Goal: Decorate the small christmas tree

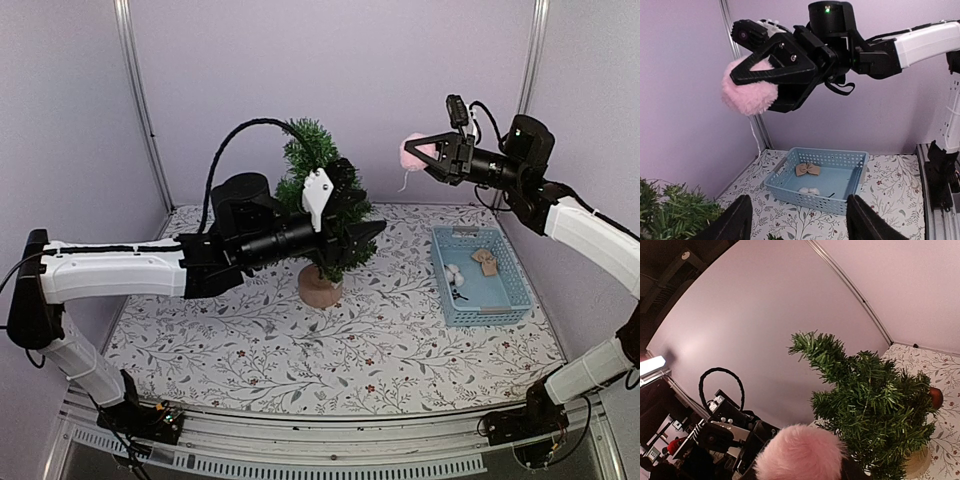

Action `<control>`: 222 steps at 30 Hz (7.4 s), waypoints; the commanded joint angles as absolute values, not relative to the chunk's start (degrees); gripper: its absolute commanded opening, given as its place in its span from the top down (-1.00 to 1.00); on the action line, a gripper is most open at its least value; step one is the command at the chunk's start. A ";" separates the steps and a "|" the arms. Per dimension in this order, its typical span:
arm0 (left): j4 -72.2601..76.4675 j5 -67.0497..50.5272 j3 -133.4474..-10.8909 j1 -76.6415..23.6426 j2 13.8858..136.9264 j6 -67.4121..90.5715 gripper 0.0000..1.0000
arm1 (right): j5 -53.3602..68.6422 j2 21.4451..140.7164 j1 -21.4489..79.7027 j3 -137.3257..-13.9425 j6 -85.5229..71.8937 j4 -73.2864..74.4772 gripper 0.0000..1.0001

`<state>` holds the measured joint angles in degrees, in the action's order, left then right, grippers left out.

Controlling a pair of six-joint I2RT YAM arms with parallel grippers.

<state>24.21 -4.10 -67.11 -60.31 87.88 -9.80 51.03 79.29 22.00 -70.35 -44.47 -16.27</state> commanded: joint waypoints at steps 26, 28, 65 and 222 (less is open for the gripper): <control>34.74 8.45 -73.43 -65.31 96.27 -13.66 0.53 | 57.07 79.48 32.58 -70.14 -51.79 -30.45 0.30; 34.72 8.30 -73.84 -65.30 96.47 -14.08 0.56 | 57.40 79.95 32.53 -70.26 -51.82 -30.48 0.30; 4.42 3.79 -80.34 -64.86 89.04 -9.16 1.00 | 61.20 75.02 28.95 -56.42 -45.40 -26.22 -0.77; 30.63 1.27 -50.16 -61.25 74.62 -4.91 0.12 | 52.22 77.26 36.56 -72.86 -13.62 -2.50 0.64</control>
<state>24.21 -1.26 -50.19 -60.86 73.58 -3.62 51.33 77.28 36.32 -71.20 -13.87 -2.79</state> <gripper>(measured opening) 0.455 0.271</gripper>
